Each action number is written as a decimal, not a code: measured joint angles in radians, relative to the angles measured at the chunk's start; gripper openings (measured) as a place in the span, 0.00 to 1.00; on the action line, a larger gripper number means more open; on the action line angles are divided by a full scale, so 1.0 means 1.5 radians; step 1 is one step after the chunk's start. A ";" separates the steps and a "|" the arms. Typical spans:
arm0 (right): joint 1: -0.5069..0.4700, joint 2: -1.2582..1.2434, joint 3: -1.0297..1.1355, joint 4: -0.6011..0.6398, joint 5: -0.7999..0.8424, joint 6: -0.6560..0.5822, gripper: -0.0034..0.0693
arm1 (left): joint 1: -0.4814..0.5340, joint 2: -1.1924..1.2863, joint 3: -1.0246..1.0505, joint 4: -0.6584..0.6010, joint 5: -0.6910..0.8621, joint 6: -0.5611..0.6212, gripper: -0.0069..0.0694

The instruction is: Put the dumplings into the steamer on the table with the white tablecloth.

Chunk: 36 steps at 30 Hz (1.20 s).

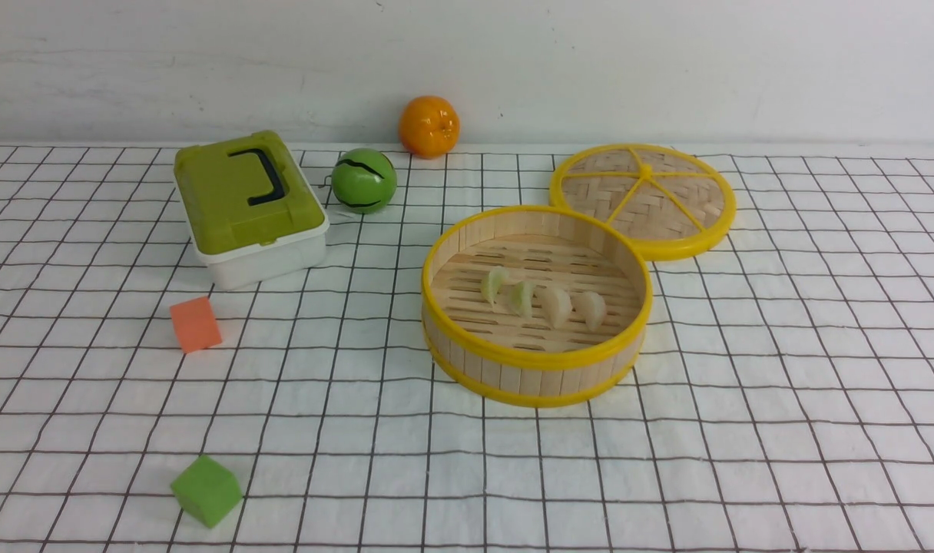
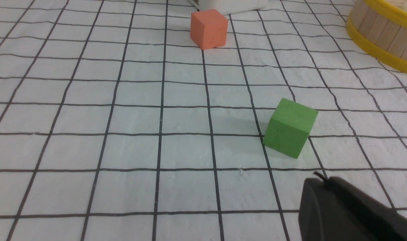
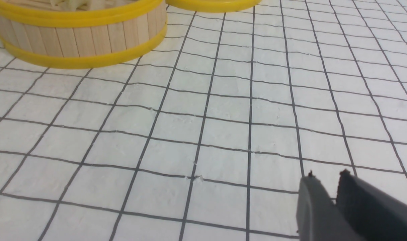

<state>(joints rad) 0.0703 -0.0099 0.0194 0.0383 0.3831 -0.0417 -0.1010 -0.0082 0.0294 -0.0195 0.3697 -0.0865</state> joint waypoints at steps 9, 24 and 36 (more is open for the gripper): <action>0.000 0.000 0.000 0.000 0.000 0.000 0.21 | 0.000 0.000 0.000 -0.001 0.001 0.000 0.07; 0.000 0.000 0.000 0.000 0.000 0.000 0.22 | 0.000 0.000 0.000 -0.001 0.001 0.000 0.08; 0.000 0.000 0.000 0.000 0.000 0.000 0.25 | 0.000 0.000 0.000 -0.001 0.001 0.000 0.09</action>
<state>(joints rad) 0.0703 -0.0099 0.0194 0.0383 0.3831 -0.0417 -0.1010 -0.0082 0.0294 -0.0203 0.3706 -0.0865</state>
